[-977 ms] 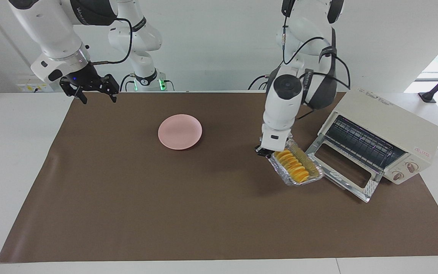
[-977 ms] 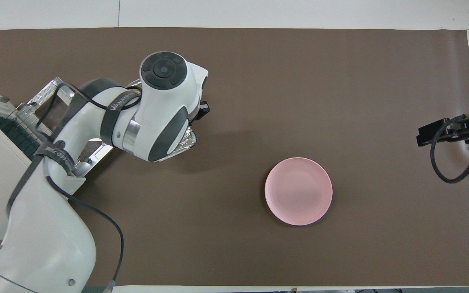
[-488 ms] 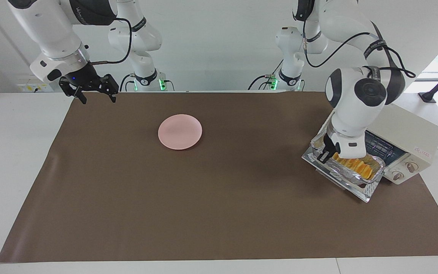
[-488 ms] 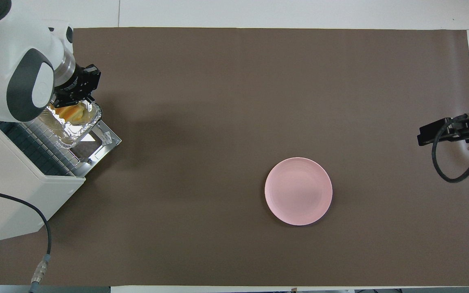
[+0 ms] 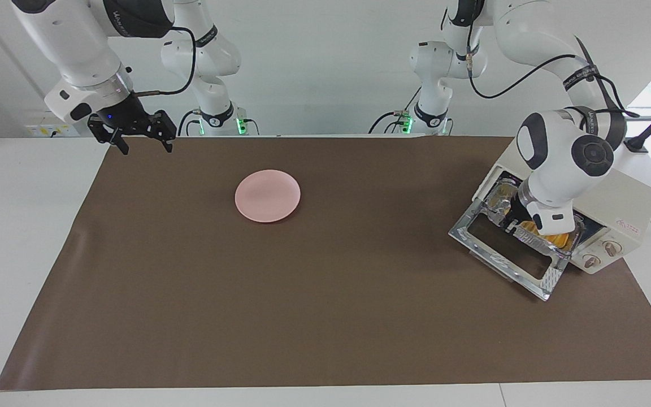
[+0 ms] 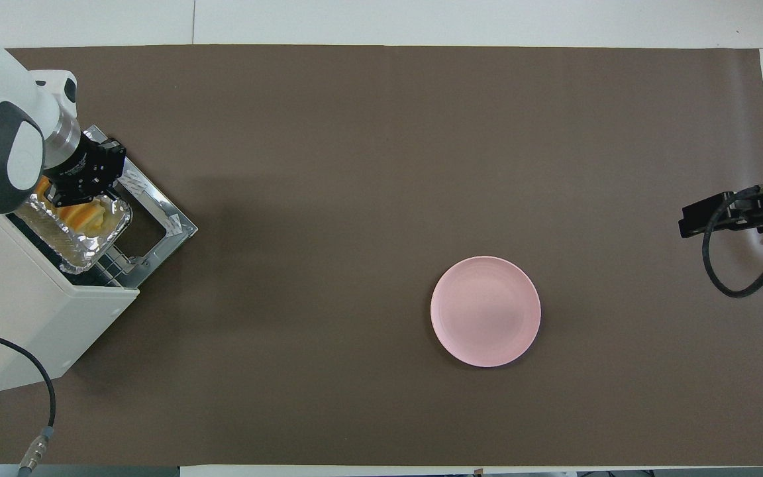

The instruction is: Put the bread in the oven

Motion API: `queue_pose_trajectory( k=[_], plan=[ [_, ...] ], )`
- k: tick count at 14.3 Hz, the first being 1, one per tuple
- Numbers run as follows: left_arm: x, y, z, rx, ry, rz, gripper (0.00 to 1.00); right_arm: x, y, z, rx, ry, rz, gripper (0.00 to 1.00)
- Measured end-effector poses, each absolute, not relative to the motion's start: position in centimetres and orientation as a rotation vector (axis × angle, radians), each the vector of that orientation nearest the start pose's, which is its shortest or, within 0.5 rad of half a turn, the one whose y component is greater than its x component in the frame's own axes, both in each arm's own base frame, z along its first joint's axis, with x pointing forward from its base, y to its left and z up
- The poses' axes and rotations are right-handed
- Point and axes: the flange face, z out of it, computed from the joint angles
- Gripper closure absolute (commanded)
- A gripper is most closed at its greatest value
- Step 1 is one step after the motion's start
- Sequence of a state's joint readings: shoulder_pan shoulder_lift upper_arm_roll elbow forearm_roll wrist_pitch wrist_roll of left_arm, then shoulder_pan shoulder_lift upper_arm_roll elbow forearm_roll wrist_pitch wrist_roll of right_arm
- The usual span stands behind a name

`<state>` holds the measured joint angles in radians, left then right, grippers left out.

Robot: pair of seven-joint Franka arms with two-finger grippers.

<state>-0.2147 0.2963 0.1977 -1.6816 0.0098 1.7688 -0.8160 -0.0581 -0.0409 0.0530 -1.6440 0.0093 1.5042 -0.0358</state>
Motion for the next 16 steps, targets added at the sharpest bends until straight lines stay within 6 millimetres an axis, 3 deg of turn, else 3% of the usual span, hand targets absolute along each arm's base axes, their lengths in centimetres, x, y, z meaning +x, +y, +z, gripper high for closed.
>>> queue_pose_trajectory(
  k=[3, 6, 7, 8, 10, 16],
  plan=[
    [61.0, 0.3, 41.4, -2.736, -1.191, 0.276, 1.00, 53.3, -0.1, 60.7, -3.128, -0.048, 0.155, 0.00],
    [60.7, 0.8, 41.1, -2.728, -1.202, 0.290, 1.00, 53.3, -0.1, 60.7, -3.128, -0.048, 0.155, 0.00],
    [60.6, 1.1, 41.1, -2.725, -1.207, 0.294, 0.68, 53.3, -0.1, 60.7, -3.128, -0.048, 0.155, 0.00],
    [60.5, 1.4, 41.0, -2.723, -1.210, 0.297, 0.62, 53.3, -0.1, 60.7, -3.128, -0.048, 0.155, 0.00],
    [60.5, 1.6, 41.0, -2.725, -1.212, 0.295, 0.00, 53.3, -0.1, 60.7, -3.128, -0.048, 0.155, 0.00],
    [61.3, 0.8, 41.8, -2.768, -1.160, 0.211, 0.00, 53.3, -0.1, 60.7, -3.128, -0.048, 0.155, 0.00]
  ],
)
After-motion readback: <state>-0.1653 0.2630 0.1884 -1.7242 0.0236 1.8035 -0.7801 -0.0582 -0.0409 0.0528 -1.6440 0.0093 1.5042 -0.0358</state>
